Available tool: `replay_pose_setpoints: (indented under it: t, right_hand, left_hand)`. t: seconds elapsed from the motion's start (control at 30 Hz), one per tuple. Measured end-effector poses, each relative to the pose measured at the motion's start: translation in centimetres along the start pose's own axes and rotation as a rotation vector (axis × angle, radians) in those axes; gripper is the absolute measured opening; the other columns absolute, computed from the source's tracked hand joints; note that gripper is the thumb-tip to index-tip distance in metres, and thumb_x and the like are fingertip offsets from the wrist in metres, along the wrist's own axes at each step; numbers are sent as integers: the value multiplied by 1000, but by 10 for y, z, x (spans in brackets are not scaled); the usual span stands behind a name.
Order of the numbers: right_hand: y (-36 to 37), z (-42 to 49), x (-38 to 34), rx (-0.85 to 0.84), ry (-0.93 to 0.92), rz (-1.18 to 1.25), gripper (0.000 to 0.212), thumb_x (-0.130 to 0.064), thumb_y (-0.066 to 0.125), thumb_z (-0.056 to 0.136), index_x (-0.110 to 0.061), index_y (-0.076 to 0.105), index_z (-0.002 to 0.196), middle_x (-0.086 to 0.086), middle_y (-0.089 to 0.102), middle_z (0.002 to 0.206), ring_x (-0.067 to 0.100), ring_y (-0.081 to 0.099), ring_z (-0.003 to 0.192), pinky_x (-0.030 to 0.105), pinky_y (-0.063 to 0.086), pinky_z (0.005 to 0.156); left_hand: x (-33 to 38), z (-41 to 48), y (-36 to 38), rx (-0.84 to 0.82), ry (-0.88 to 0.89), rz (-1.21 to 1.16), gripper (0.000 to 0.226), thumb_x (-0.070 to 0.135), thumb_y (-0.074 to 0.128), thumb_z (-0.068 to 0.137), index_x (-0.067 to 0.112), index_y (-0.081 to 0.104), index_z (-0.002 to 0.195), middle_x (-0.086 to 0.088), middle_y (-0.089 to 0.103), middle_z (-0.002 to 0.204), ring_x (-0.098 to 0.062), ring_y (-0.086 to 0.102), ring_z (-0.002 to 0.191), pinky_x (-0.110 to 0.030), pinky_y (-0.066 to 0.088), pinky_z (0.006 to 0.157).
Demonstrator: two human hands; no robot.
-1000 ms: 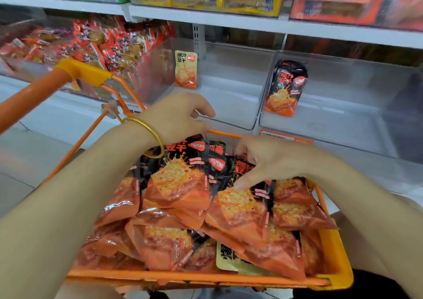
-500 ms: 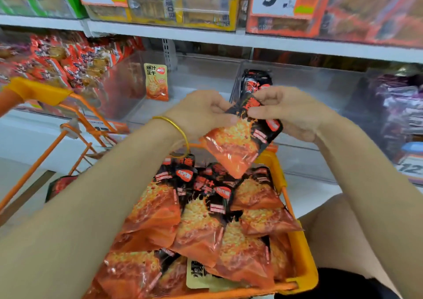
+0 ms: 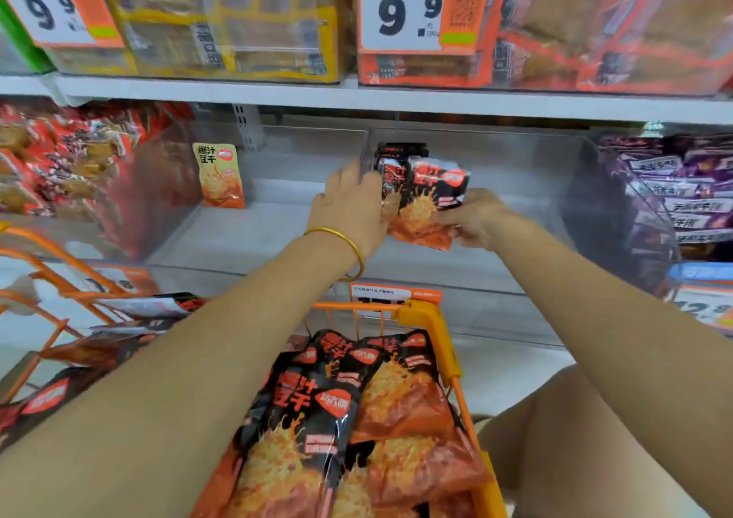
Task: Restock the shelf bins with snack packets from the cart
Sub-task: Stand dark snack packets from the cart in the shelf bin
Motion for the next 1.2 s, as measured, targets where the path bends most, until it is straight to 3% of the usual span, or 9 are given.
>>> replay_pose_setpoints:
  t: [0.1,0.17,0.27,0.53,0.83,0.97,1.03,1.1,1.2]
  right_hand:
    - [21,29,2,70,-48,-169,18,-10,74,78,-5,63,91,16,64,74,22,57,55,35,57,60]
    - [30,41,-3,152,-124,-307,22,-15,71,78,-3,67,96,18,70,92,30,67,78,37,56,77]
    - [38,48,-11,258,-155,-389,24,-17,68,80,-5,66,102,14,67,106,30,63,100,28,45,73]
    - [50,63,-12,285,-139,-302,34,-13,67,84,-3,46,109,18,60,117,33,59,108,36,47,84]
    - [54,59,-5,221,-3,-82,53,-13,77,73,-8,31,99,17,59,114,34,64,99,46,54,85]
    - [44,49,-9,267,-17,-93,53,-13,76,75,-10,27,96,13,59,112,27,61,98,36,53,86]
    - [33,23,-25,252,-143,-201,42,-14,75,78,-10,33,85,8,58,95,20,56,90,27,48,77]
    - [25,-23,-41,127,-302,-322,33,-12,72,81,-15,40,72,11,61,82,18,62,74,30,50,62]
    - [26,-110,-38,-272,-403,-399,13,-14,73,81,-12,60,80,7,63,73,6,58,53,17,44,44]
  left_hand:
    - [-3,-3,13,-114,32,97,54,6,51,86,8,32,136,-11,3,155,-28,10,141,-45,30,104]
    - [-5,-3,13,-133,45,101,50,-1,47,83,7,37,131,-11,-4,156,-27,7,143,-44,29,105]
    - [-6,-3,13,-151,49,73,50,-7,43,82,5,38,131,-14,-7,156,-28,3,144,-43,29,109]
    - [-6,-4,14,-156,61,32,43,-9,40,83,3,42,125,-15,-8,156,-28,-1,144,-43,27,111]
    - [-4,-7,3,-76,115,-40,38,0,43,86,1,44,125,-14,11,154,-29,11,141,-43,24,111]
    - [1,-22,-15,65,201,-59,36,6,50,85,7,53,121,-13,39,135,-33,36,122,-45,32,101]
    - [2,-33,-22,108,260,-174,28,7,53,83,8,59,111,-13,51,116,-33,47,107,-47,39,92]
    - [2,-45,-22,52,309,-246,22,10,55,82,9,62,102,-13,54,105,-28,51,92,-44,43,86]
    - [0,-58,-16,-87,316,-233,16,7,58,83,10,65,98,-5,54,96,-13,46,79,-20,37,80]
Point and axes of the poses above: each hand's wrist, its own z-axis towards the middle knuckle, its own y-axis out of the palm, x = y × z, the point moved 5 cm from there along z, towards the middle knuckle
